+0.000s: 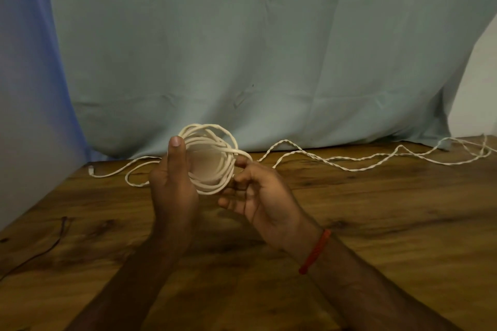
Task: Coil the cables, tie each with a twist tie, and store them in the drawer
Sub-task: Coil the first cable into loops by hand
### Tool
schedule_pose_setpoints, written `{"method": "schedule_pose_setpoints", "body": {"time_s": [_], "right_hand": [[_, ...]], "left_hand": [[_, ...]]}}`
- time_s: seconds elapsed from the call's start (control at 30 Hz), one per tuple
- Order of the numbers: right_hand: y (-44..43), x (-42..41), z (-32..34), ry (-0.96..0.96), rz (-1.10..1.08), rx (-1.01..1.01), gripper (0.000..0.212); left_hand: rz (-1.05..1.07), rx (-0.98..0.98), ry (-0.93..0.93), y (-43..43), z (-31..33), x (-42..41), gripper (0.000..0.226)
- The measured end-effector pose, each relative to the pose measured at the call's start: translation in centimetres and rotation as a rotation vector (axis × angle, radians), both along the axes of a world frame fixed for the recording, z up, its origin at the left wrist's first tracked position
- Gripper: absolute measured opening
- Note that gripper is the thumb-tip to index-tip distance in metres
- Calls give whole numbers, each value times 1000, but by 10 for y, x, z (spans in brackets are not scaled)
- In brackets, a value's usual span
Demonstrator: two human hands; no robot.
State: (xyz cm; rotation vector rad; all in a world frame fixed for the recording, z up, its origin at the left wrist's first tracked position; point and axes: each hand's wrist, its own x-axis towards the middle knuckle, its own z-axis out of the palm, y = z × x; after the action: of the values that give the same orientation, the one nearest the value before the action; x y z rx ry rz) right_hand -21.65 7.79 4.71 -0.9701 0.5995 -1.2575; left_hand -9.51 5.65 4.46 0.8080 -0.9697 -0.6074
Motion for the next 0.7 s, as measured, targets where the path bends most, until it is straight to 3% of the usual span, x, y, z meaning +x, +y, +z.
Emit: {"method": "schedule_pose_setpoints", "body": {"time_s": [0.13,0.27,0.43,0.6,0.7], "right_hand": [[1,2,0,57,-66,-133,19],[2,5,0,210,-205,-186,32],[1,6,2,198,-269,-209,56],[7,2,3,138,-269,-274,38],[4,5,1,158,-345,-378,48]], "left_hand": [[20,33,-72,1,-8,-5,46],[1,62,-85,5,-11,-8,48],[-20,45,-151,10,-8,-11,51],[-19,-42,-247,16,-9,-14,41],[-49,-109,-311,18,-9,-11,31]]}}
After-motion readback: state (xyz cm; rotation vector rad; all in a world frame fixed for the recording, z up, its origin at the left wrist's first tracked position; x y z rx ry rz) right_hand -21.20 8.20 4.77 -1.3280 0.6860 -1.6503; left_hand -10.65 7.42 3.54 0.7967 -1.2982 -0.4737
